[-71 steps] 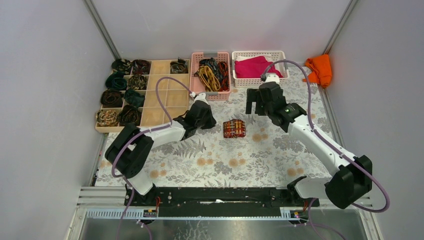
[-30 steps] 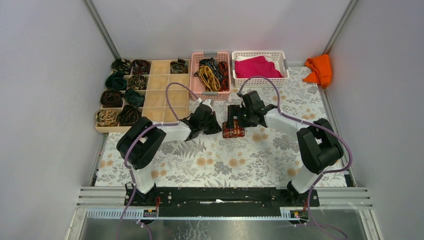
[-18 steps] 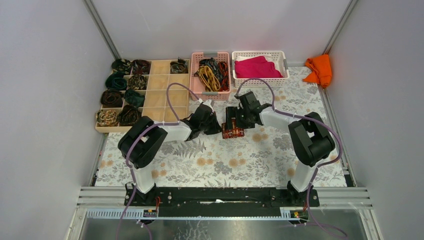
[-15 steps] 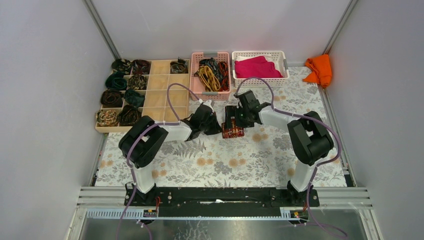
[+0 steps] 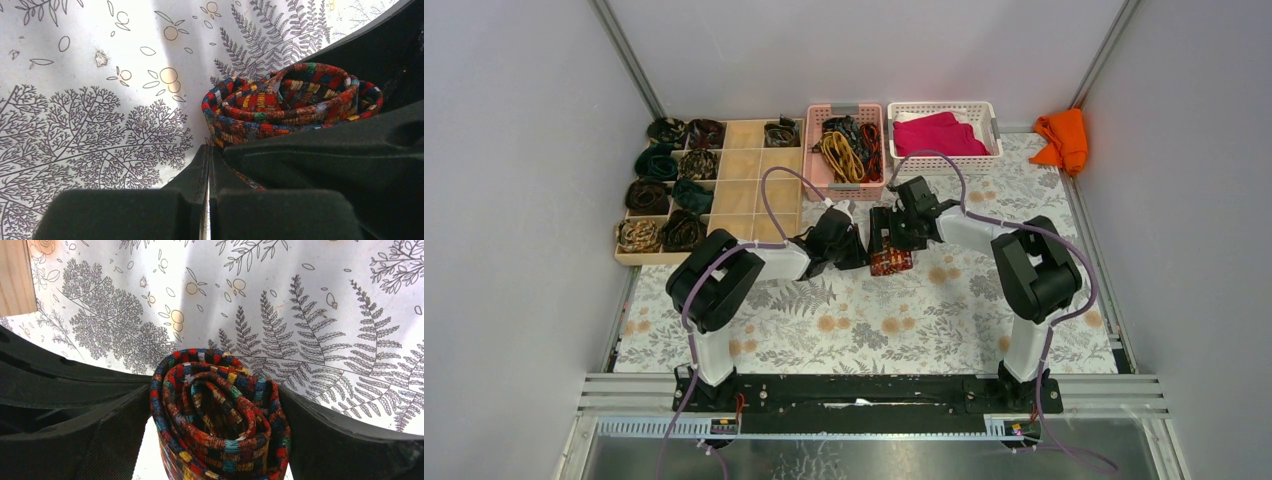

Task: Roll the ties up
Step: Pick up the tie at the center of the board, then place the tie in the storage box.

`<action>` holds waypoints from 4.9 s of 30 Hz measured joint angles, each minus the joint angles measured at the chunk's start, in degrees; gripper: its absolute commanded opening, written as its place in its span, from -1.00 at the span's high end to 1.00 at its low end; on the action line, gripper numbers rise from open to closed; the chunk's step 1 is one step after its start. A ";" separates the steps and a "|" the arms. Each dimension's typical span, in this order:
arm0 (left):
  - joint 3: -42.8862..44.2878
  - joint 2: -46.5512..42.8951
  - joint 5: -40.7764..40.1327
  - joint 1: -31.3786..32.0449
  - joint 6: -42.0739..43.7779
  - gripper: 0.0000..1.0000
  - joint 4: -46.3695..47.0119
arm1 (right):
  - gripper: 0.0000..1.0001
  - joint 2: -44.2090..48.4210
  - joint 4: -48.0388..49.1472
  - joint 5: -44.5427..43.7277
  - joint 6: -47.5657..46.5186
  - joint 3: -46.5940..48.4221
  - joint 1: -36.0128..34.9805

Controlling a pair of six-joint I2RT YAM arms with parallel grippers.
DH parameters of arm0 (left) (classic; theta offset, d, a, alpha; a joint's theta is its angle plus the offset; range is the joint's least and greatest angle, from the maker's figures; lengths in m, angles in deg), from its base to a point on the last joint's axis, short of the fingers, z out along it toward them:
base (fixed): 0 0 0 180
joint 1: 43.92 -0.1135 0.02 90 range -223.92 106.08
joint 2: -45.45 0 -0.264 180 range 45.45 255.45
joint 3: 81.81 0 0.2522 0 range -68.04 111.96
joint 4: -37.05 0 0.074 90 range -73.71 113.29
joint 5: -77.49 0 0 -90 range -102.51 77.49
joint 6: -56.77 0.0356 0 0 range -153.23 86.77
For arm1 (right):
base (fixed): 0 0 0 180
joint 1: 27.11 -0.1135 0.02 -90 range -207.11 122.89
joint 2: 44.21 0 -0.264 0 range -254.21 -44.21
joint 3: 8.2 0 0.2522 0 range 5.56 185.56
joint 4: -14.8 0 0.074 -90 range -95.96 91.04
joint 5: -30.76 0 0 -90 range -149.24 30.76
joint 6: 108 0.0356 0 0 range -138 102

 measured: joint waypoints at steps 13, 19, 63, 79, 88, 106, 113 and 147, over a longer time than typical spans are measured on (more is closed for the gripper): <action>0.00 0.00 0.11 0.07 0.00 1.00 0.02 | -0.27 -1.03 -0.98 -1.99 -1.33 0.87 -1.38; 0.00 0.02 0.13 0.07 0.00 1.00 0.13 | 0.64 -1.31 -2.19 -2.40 -2.01 0.70 -1.62; -3.61 -35.89 -23.63 -4.02 1.81 1.00 -18.43 | 1.00 7.56 4.17 -7.43 0.70 4.28 -8.26; -5.44 -58.47 -38.36 -4.17 5.90 1.00 -26.64 | 1.00 -24.79 3.72 -10.40 -7.82 48.39 -12.81; -8.22 -58.71 -40.89 -4.17 6.34 1.00 -28.24 | 1.00 -35.39 6.69 -14.56 -16.65 59.82 -15.76; -10.91 -58.93 -43.52 -4.17 6.88 1.00 -28.17 | 1.00 -53.16 24.90 -19.87 -28.22 74.66 -17.59; -10.91 -56.22 -44.37 -4.17 7.58 1.00 -28.15 | 1.00 -55.98 32.26 -20.79 -29.29 74.64 -17.75; -14.53 -60.63 -44.04 -4.17 8.31 1.00 -26.53 | 1.00 -51.23 34.16 -21.75 -32.15 63.80 -18.78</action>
